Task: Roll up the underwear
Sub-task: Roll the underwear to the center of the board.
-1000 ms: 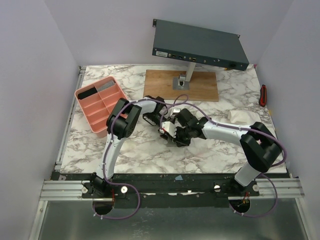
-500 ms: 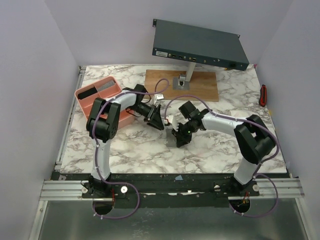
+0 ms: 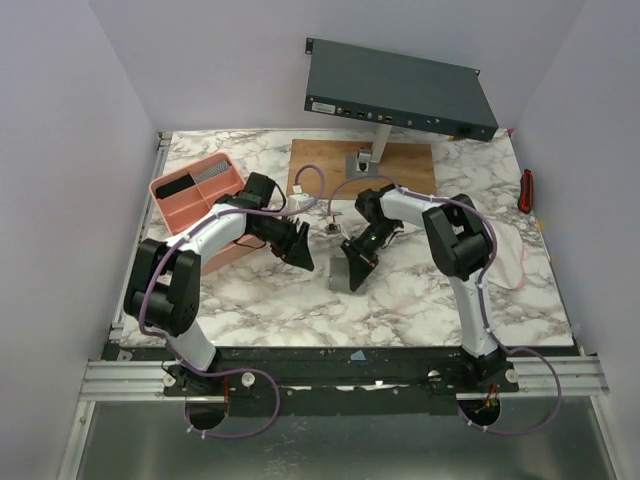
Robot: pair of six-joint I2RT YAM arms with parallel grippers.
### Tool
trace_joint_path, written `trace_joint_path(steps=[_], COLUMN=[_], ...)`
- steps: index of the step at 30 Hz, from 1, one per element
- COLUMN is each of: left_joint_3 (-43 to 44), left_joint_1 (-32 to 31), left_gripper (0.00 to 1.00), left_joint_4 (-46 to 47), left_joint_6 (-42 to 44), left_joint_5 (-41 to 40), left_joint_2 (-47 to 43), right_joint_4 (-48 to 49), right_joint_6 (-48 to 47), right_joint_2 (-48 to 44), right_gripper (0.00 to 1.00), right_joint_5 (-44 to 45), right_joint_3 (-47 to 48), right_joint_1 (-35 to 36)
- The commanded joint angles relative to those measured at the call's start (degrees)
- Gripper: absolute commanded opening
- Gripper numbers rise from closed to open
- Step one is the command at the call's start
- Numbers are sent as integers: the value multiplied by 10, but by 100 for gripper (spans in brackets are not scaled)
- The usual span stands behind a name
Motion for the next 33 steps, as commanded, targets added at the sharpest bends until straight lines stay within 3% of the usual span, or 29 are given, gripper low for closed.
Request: trace_joint_path(steps=[1, 7, 18, 24, 33], left_joint_3=[-37, -37, -11, -12, -3], left_joint_1=[-39, -153, -291, -331, -341], left_gripper=[55, 56, 58, 60, 60], left_joint_4=[70, 105, 159, 199, 201], left_joint_6=[38, 59, 50, 55, 65], left_joint_5=[-71, -173, -252, -312, -314], left_joint_2=[-55, -51, 9, 20, 61], right_joint_4=[-101, -139, -88, -89, -82], right_joint_6=[-100, -141, -125, -122, -117], right_joint_2=[122, 162, 133, 133, 130], right_gripper=[1, 1, 1, 1, 1], right_joint_5=[37, 24, 51, 51, 57], right_joint_3=[40, 37, -46, -32, -33], right_joint_1=[-5, -16, -46, -46, -47])
